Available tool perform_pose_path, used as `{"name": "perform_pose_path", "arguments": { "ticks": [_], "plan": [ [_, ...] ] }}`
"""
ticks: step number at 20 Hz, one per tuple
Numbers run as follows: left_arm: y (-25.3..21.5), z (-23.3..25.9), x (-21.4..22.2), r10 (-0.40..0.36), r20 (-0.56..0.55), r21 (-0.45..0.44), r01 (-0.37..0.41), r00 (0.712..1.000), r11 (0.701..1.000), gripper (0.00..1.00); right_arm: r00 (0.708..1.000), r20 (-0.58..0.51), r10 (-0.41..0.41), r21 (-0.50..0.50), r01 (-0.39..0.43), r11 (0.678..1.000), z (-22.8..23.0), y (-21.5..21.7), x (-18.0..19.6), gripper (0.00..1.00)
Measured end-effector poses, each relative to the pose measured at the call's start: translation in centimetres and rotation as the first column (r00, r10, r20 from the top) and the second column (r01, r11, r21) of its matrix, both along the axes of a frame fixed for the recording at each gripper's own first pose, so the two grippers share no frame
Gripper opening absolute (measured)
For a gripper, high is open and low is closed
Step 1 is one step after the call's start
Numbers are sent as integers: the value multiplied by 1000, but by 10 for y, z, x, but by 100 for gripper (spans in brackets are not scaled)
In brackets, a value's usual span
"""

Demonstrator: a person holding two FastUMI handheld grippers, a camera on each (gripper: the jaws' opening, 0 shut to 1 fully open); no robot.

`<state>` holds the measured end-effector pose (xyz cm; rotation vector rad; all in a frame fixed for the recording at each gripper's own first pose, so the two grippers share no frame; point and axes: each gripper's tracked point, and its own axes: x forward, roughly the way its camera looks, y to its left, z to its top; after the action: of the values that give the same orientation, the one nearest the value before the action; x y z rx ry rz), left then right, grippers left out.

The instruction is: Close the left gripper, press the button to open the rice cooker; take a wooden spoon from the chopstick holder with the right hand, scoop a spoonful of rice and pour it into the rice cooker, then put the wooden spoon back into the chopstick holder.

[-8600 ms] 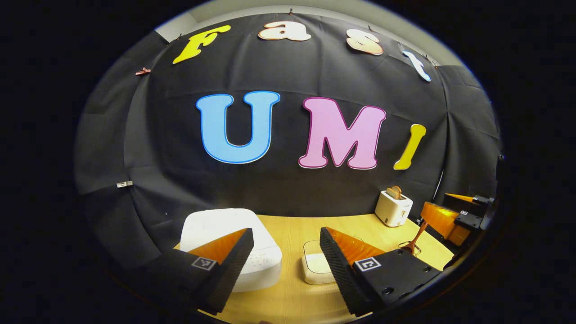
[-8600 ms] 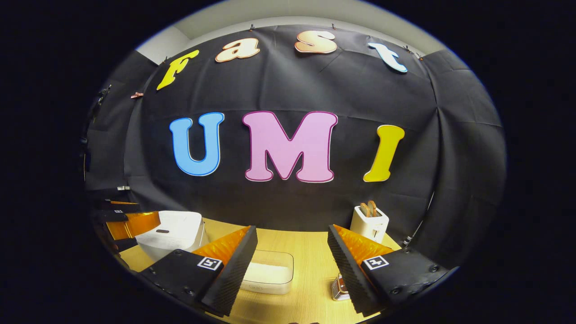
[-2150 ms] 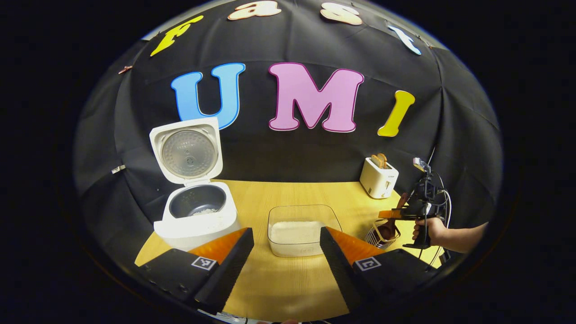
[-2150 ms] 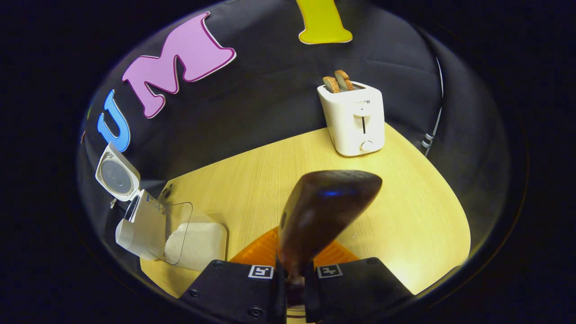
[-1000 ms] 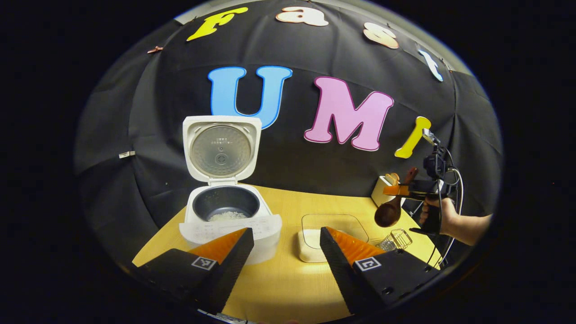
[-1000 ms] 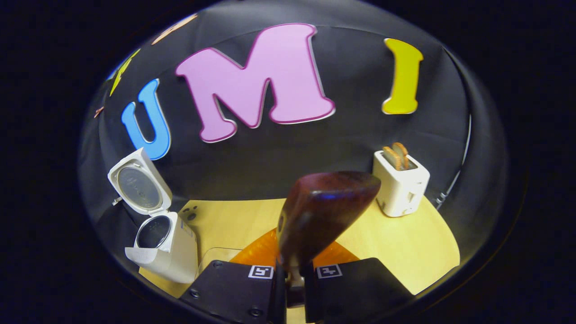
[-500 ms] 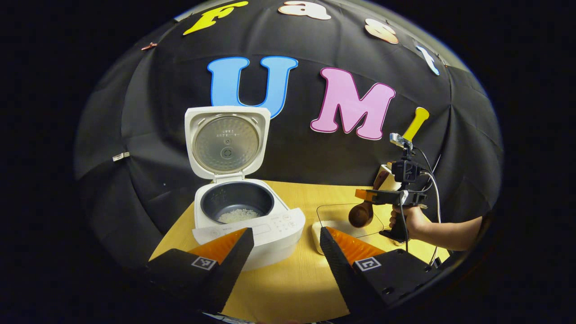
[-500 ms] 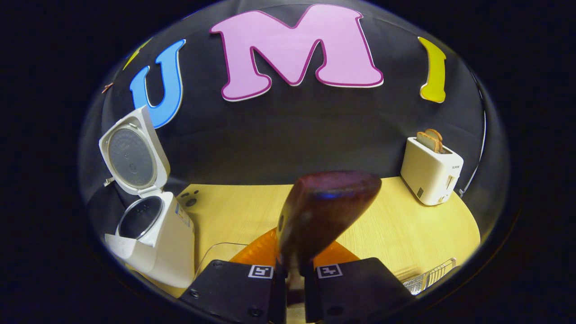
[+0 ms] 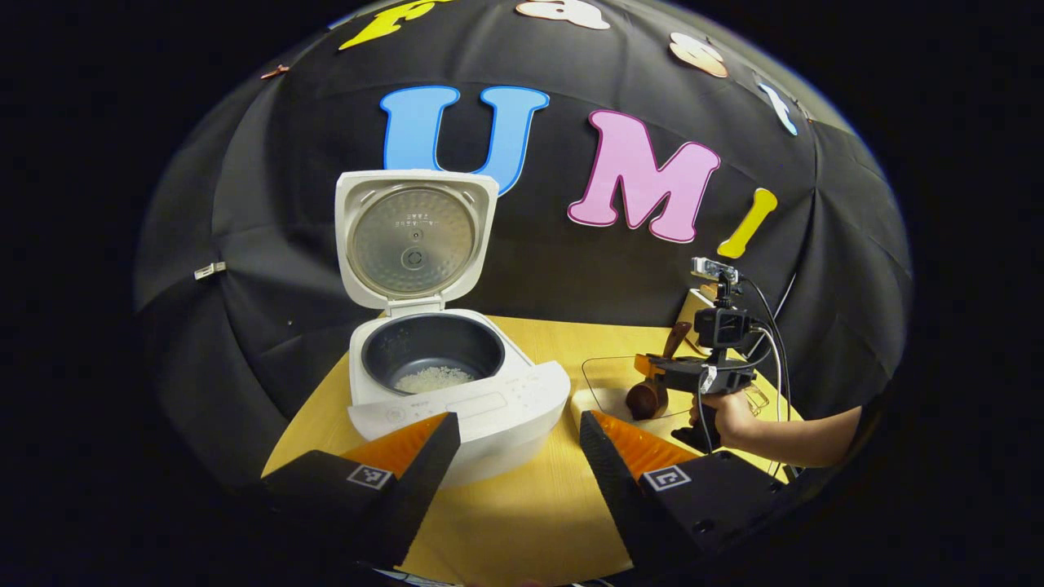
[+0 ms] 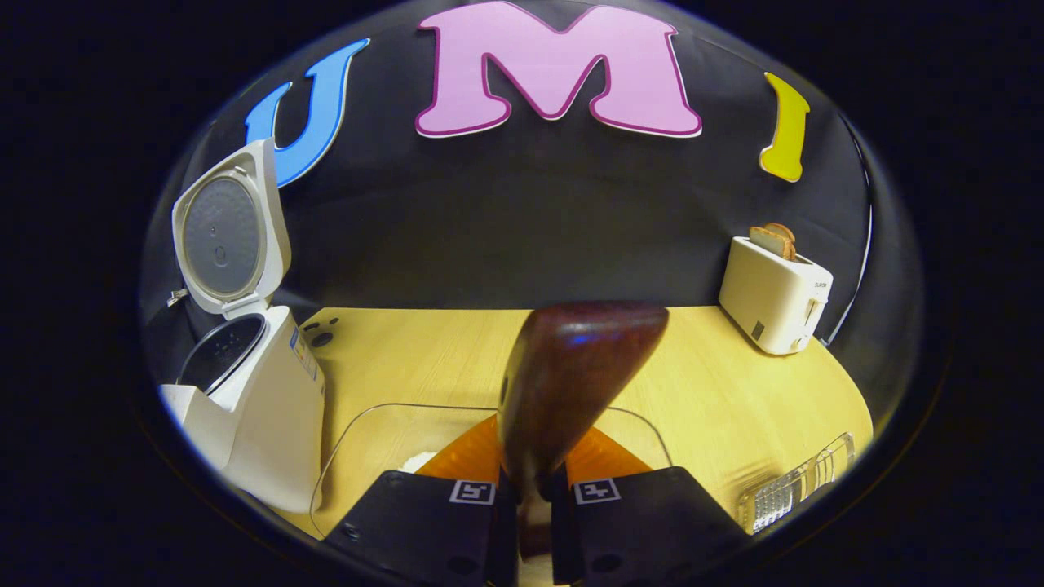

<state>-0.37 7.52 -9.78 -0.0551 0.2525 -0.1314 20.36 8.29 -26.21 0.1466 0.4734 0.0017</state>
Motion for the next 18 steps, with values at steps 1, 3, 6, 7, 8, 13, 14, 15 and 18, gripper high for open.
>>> {"name": "perform_pose_path", "arguments": {
  "ticks": [1,3,6,7,8,13,14,15,18],
  "plan": [
    [1,-2,-1,3,-5,-6,-3,1000,1000,96,1000,-13,3,22,-3,1000,-2,7,-2,20],
    [5,-3,-1,15,-11,-15,-15,1000,1000,96,1000,-16,-2,41,2,999,-4,18,-3,20],
    [11,0,0,31,-3,-26,-31,1000,999,96,1000,-26,0,82,2,997,-2,30,-6,20],
    [13,-1,0,36,-2,-30,-36,999,999,96,1000,-30,-5,93,8,996,-2,31,-7,20],
    [16,-1,0,42,-3,-32,-42,999,999,96,999,-39,-14,112,19,993,-2,32,-7,20],
    [20,0,0,54,-3,-51,-54,999,997,96,996,-78,-43,232,60,971,1,48,-18,20],
    [20,3,0,53,1,-58,-53,999,997,96,996,-84,-41,238,60,969,2,50,-19,20],
    [19,4,0,52,4,-62,-52,999,997,95,995,-93,-35,255,58,965,3,53,-22,20],
    [21,10,0,65,2,-102,-64,998,993,96,993,-117,-31,303,65,951,8,57,-28,20]
  ]
}}
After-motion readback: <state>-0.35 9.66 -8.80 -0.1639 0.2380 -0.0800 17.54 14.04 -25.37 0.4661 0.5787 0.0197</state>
